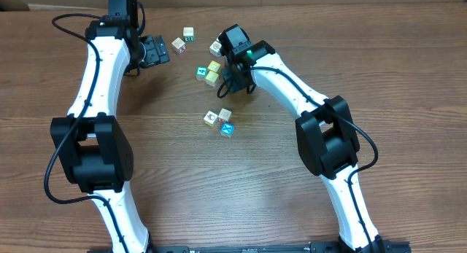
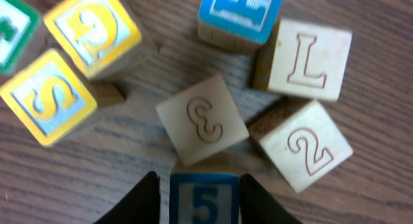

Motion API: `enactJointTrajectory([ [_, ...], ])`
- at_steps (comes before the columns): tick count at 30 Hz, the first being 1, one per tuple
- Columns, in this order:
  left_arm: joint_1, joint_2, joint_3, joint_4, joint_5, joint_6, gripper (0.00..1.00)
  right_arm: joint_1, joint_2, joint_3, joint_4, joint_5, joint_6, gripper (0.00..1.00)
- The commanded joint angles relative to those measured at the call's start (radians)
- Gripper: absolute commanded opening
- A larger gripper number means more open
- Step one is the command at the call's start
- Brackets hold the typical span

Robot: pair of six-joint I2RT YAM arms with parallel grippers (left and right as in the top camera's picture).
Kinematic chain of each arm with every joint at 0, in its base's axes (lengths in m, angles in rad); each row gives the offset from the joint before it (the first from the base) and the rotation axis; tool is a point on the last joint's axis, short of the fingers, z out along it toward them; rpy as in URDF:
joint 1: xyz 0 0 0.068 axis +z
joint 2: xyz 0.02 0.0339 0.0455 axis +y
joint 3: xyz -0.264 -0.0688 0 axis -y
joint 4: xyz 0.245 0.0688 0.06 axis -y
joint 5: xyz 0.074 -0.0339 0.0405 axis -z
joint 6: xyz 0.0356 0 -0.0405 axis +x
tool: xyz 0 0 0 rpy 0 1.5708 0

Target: Form a circle

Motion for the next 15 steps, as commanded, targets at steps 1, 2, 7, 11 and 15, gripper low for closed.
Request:
enactJointTrajectory([
  [1,0.002,0.003,0.019,0.002,0.007,-0.009,1.0,0.001,-0.051,0.002,0.013,-0.003,0.003,0.32],
  [2,0.002,0.003,0.019,0.002,0.007,-0.009,1.0,0.001,-0.051,0.002,0.014,-0.003,0.003,0.3],
  [7,0.002,0.003,0.019,0.002,0.007,-0.009,1.0,0.001,-0.051,0.002,0.008,-0.003,0.003,0.26],
  [11,0.002,0.003,0.019,0.002,0.007,-0.009,1.0,0.001,-0.051,0.002,0.001,-0.003,0.003,0.26],
  [15,0.002,0.003,0.019,0.002,0.007,-0.009,1.0,0.001,-0.051,0.002,-0.005,-0.003,0.003,0.38],
])
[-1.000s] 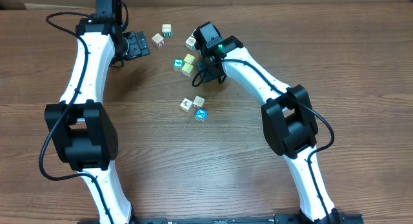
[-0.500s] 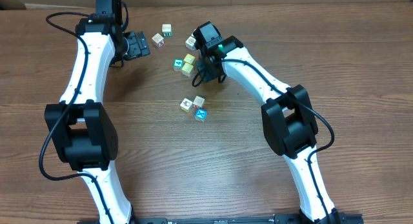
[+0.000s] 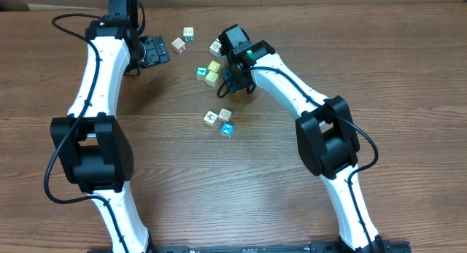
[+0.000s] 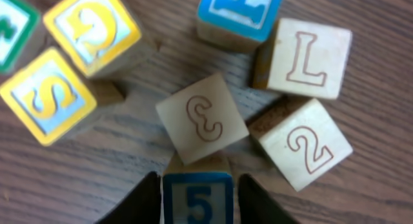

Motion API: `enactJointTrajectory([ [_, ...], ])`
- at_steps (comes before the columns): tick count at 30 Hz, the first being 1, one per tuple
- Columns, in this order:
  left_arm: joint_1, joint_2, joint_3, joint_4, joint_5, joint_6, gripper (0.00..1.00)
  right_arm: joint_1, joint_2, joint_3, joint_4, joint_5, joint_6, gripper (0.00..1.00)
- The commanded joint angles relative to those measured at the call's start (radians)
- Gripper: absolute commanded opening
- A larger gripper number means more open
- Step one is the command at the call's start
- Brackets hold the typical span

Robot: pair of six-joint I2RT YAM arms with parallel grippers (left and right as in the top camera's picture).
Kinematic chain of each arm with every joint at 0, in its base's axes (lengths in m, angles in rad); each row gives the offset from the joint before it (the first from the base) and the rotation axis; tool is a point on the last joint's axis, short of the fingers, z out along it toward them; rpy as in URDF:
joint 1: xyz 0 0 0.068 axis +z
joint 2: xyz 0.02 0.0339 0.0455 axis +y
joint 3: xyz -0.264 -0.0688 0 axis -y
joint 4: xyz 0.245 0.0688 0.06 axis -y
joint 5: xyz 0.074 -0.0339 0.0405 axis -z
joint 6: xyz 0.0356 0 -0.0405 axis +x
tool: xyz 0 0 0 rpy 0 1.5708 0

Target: Form a circle

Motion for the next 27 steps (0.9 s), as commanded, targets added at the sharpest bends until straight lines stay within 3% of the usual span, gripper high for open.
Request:
enactJointTrajectory([
  [1,0.002,0.003,0.019,0.001,0.007,-0.009,1.0,0.001,-0.051,0.002,0.0,-0.003,0.004,0.38],
  [14,0.002,0.003,0.019,0.001,0.007,-0.009,1.0,0.001,-0.051,-0.045,0.045,-0.002,0.004,0.37],
  [27,0.002,0.003,0.019,0.001,0.007,-0.009,1.0,0.002,-0.058,0.028,-0.025,0.024,0.004,0.23],
])
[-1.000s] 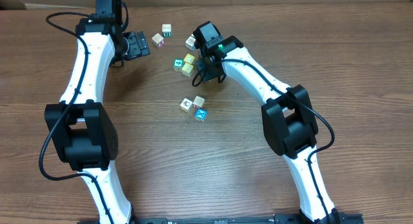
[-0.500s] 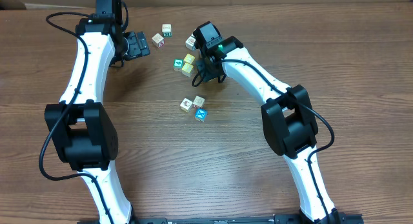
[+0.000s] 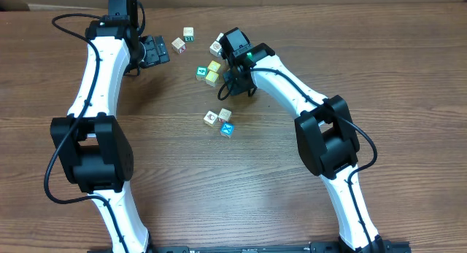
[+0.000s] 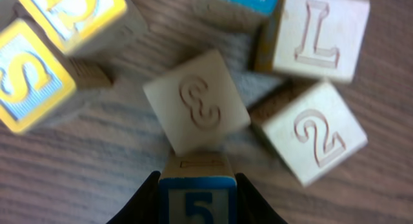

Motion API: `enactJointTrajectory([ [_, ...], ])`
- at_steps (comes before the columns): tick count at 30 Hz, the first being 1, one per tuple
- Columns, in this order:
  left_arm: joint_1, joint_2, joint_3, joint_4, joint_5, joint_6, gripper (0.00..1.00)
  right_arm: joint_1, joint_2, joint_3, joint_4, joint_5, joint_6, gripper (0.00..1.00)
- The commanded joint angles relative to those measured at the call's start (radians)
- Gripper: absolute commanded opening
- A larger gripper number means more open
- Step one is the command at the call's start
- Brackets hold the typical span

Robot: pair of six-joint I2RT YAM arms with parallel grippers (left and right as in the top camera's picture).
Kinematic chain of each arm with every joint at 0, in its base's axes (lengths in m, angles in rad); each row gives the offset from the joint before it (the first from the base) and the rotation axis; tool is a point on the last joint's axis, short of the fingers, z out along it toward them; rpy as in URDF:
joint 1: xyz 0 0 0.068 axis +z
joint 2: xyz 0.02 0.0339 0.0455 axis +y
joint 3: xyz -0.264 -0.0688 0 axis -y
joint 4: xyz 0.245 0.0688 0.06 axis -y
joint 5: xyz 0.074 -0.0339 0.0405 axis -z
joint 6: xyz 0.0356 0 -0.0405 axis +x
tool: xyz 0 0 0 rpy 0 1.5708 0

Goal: Form a circle
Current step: 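Lift the blue 5 block and carry it down toward the acorn block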

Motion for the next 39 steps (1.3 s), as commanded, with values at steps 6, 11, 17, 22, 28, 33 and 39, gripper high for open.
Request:
enactJointTrajectory([
  [6,0.002,0.003,0.019,0.001,0.007,-0.009,1.0,0.027,-0.106,0.103,-0.103,0.017,0.002,0.24],
  [11,0.002,0.003,0.019,0.001,0.007,-0.009,1.0,0.081,-0.183,0.104,-0.148,0.017,0.002,0.24],
  [17,0.002,0.003,0.019,0.001,0.007,-0.009,1.0,0.18,-0.259,0.104,-0.235,0.016,0.003,0.24],
  [22,0.002,0.003,0.019,0.001,0.007,-0.009,1.0,0.246,-0.261,0.09,-0.33,0.003,0.032,0.24],
  [28,0.002,0.003,0.019,0.001,0.007,-0.009,1.0,0.29,-0.261,0.018,-0.359,-0.039,0.109,0.24],
  [33,0.002,0.003,0.019,0.001,0.007,-0.009,1.0,0.309,-0.261,-0.066,-0.312,-0.071,0.13,0.24],
  [39,0.002,0.003,0.019,0.001,0.007,-0.009,1.0,0.347,-0.261,-0.177,-0.214,-0.07,0.096,0.24],
])
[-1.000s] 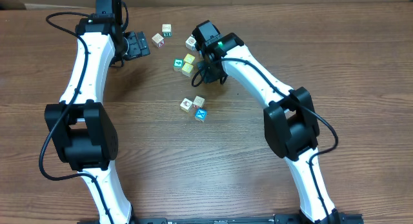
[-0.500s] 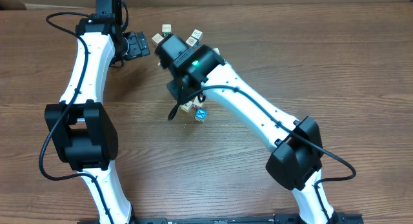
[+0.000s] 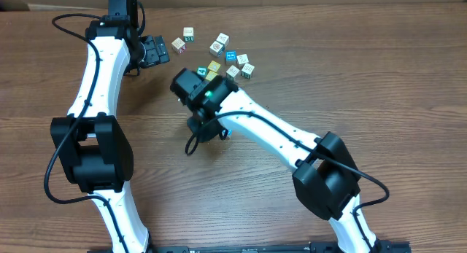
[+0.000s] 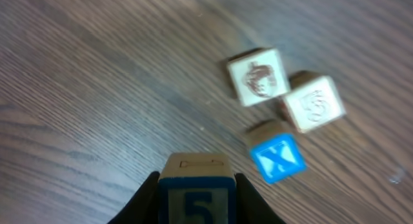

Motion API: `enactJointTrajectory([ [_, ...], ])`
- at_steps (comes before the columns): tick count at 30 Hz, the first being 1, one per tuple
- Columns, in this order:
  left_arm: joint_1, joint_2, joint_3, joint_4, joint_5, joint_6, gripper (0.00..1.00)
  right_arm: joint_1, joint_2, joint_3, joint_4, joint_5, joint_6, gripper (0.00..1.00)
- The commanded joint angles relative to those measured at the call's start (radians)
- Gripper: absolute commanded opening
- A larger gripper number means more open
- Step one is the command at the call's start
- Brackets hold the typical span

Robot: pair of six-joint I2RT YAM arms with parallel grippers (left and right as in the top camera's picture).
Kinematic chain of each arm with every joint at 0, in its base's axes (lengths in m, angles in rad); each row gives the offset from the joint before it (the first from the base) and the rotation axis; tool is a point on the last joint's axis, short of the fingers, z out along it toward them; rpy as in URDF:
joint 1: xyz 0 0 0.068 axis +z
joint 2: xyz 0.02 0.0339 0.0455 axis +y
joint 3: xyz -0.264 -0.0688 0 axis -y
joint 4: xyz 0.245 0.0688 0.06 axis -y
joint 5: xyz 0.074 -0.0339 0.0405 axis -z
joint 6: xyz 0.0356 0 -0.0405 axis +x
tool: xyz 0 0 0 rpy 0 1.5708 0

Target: Form a circle

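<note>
My right gripper [image 4: 196, 183] is shut on a blue "5" block [image 4: 197, 197], held just above the wood. Ahead of it lie three blocks close together: a plain block with a face [image 4: 258, 77], a plain engraved one [image 4: 313, 102] and a blue "X" block [image 4: 277, 158]. In the overhead view the right gripper [image 3: 206, 127] covers most of that trio. Several more letter blocks [image 3: 230, 56] lie scattered at the back of the table. My left gripper [image 3: 155, 52] rests at the back left, holding nothing that I can see.
Two blocks [image 3: 183, 39] lie next to the left gripper. A yellow pair with a green one [image 3: 211, 69] sits just behind the right wrist. The right arm [image 3: 270, 133] stretches across the middle of the wooden table [image 3: 379, 78].
The right gripper, still holding the "5" block, has left the back cluster beside the "3" block. It is now nearer and to the left, by the three blocks with the blue "X".
The right gripper was shut on the "5" block right behind the "3" block in the back cluster, and stayed there over three moments with small shifts. Now it holds the block beside the nearer trio. The left arm has stayed still.
</note>
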Motion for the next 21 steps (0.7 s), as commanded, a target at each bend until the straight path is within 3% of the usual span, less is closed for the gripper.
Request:
enactJointTrajectory([
  [1,0.002,0.003,0.019,0.001,0.007,-0.009,1.0,0.03,-0.021,-0.056,0.037,-0.012,-0.01,0.24],
  [12,0.002,0.003,0.019,0.001,0.007,-0.009,1.0,0.032,-0.021,-0.206,0.221,0.0,-0.111,0.24],
  [21,0.002,0.003,0.019,0.001,0.007,-0.009,1.0,0.032,-0.019,-0.214,0.247,0.014,-0.12,0.24],
])
